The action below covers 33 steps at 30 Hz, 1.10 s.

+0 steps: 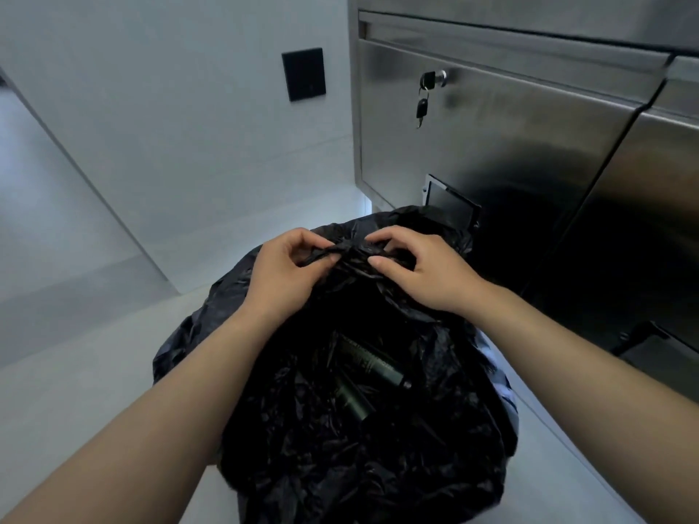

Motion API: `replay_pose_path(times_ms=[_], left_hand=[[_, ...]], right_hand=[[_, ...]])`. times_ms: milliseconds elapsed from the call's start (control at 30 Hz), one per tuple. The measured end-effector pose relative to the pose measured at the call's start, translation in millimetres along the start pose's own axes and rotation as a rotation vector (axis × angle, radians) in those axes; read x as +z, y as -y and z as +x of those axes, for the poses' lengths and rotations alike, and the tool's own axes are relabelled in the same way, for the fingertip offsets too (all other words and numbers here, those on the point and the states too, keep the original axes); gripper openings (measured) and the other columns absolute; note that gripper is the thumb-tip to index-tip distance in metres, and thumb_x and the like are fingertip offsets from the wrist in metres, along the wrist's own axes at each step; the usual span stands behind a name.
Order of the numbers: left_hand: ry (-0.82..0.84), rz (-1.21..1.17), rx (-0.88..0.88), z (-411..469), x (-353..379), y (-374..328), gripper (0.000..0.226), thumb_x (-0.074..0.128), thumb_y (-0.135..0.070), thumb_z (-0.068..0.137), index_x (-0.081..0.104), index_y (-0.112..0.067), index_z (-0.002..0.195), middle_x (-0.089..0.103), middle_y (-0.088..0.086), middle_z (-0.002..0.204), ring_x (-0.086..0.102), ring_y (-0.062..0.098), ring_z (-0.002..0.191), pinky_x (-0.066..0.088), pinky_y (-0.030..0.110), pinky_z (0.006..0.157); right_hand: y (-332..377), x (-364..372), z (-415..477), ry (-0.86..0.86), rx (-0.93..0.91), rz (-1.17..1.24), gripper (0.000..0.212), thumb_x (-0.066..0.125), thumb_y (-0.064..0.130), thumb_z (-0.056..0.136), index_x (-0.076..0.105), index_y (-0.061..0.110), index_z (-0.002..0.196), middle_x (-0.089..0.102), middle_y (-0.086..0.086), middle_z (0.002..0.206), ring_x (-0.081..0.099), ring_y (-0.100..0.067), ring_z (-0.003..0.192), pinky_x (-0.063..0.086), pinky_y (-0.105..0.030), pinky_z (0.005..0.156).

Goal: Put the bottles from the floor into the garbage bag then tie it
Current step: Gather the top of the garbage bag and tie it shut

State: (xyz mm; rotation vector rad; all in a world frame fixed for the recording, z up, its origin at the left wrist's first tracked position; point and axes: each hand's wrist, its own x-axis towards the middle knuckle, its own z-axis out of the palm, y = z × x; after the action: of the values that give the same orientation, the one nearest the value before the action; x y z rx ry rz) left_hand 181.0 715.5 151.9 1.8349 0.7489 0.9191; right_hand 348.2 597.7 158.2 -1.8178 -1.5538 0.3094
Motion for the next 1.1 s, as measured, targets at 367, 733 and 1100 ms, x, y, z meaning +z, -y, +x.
replay_pose_path(times_ms=[367, 733, 1100], left_hand=[[0.223, 0.089, 0.009, -6, -1, -1, 0.026, 0.079, -0.02, 0.072, 0.065, -0.04, 0.063, 0.065, -0.005, 0.113, 0.064, 0.004, 0.101, 0.046, 0.026, 0.096], [0.19, 0.199, 0.032, -28, 6, 20, 0.02, 0.079, -0.025, 0.073, 0.061, -0.032, 0.068, 0.066, -0.014, 0.073, 0.06, -0.006, 0.065, 0.048, 0.016, 0.068], [0.193, 0.309, -0.163, -36, 12, 26, 0.037, 0.077, -0.047, 0.07, 0.062, -0.014, 0.064, 0.053, -0.008, 0.053, 0.042, -0.001, 0.043, 0.031, 0.009, 0.044]], right_hand=[[-7, 9, -10, -0.168, -0.276, -0.358, 0.019, 0.065, 0.019, 0.084, 0.067, 0.019, 0.103, 0.066, 0.003, 0.093, 0.063, -0.02, 0.088, 0.036, -0.035, 0.088], [-17, 22, -26, 0.232, -0.04, -0.287, 0.061, 0.054, 0.058, 0.081, 0.042, 0.033, 0.136, 0.061, 0.004, 0.126, 0.053, -0.018, 0.118, 0.037, -0.044, 0.099], [-24, 40, -33, 0.021, -0.257, -0.446, 0.025, 0.058, 0.026, 0.087, 0.057, 0.022, 0.112, 0.064, 0.006, 0.1, 0.059, -0.018, 0.094, 0.02, -0.032, 0.085]])
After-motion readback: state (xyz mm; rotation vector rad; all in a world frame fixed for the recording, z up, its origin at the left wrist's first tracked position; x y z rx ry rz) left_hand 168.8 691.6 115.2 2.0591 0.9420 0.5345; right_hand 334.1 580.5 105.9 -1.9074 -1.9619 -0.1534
